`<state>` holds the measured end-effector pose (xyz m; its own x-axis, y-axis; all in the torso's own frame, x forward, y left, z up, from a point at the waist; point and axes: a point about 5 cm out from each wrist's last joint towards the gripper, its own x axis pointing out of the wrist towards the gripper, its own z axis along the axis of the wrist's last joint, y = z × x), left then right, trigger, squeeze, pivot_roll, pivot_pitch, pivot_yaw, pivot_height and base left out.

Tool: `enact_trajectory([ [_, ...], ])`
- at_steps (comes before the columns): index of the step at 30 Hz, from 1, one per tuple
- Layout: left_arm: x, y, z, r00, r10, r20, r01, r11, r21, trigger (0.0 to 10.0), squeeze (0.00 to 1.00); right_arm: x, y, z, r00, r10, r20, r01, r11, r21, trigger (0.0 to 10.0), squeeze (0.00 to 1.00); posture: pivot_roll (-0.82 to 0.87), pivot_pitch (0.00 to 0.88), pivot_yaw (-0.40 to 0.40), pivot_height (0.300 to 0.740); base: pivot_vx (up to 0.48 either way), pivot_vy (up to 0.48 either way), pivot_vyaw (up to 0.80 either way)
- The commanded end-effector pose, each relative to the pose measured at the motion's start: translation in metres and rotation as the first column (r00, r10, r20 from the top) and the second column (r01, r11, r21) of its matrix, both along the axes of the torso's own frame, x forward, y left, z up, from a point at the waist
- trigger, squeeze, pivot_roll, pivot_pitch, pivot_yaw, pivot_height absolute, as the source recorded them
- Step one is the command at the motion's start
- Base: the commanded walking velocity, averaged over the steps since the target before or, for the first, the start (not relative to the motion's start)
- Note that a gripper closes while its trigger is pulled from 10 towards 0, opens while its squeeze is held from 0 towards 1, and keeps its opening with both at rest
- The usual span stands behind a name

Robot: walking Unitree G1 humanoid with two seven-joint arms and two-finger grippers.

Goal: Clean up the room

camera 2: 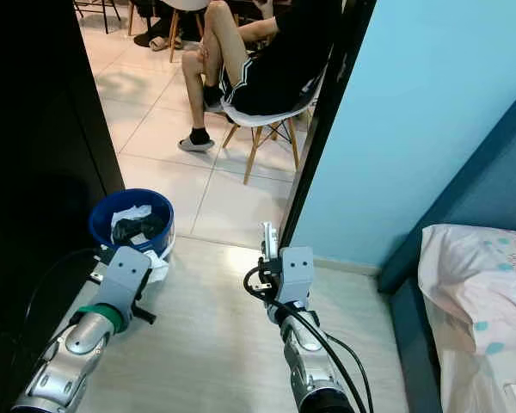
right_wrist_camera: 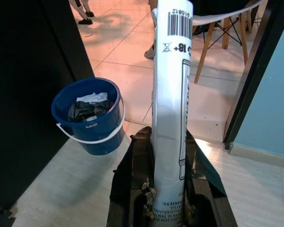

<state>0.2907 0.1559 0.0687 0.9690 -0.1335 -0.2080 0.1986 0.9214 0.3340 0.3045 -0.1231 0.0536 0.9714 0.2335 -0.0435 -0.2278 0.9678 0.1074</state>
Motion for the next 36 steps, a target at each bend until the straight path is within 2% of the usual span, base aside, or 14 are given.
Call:
enact_trajectory([
  [1, -0.002, -0.003, -0.004, 1.0, -0.014, -0.018, 0.014, 1.0, -0.004, 10.0, 0.0, -0.002, -0.004, -0.005, 1.0, -0.014, -0.014, 0.014, 1.0, -0.003, 10.0, 0.0, 0.14, 0.002, 0.012, 0.74, 0.0, 0.0, 0.0],
  [14, -0.002, -0.004, -0.003, 1.0, -0.023, -0.009, 0.023, 0.999, -0.025, 10.0, 0.0, -0.004, 0.001, -0.007, 1.0, -0.016, -0.016, 0.016, 1.0, 0.007, 10.0, 0.0, 0.14, 0.0, 0.027, 0.74, 0.0, 0.0, 0.0],
  [24, 0.0, -0.001, -0.002, 0.999, -0.026, -0.028, 0.025, 0.999, -0.039, 10.0, 0.0, -0.001, 0.001, -0.007, 0.997, -0.07, -0.021, 0.07, 0.997, 0.013, 10.0, 0.0, 0.16, 0.0, 0.034, 0.74, 0.0, 0.0, 0.0],
  [28, -0.002, -0.002, -0.002, 0.997, -0.048, -0.059, 0.042, 0.994, -0.101, 10.0, 0.0, 0.001, 0.005, -0.005, 0.999, -0.047, -0.007, 0.047, 0.999, 0.013, 10.0, 0.0, 0.17, 0.0, 0.029, 0.74, 0.0, 0.0, 0.0],
  [36, -0.005, -0.003, -0.006, 0.997, -0.046, -0.058, 0.041, 0.996, -0.08, 10.0, 0.0, 0.002, 0.007, -0.003, 1.0, -0.03, 0.004, 0.03, 0.999, 0.023, 10.0, 0.0, 0.17, 0.0, 0.027, 0.74, 0.0, 0.0, 0.0],
])
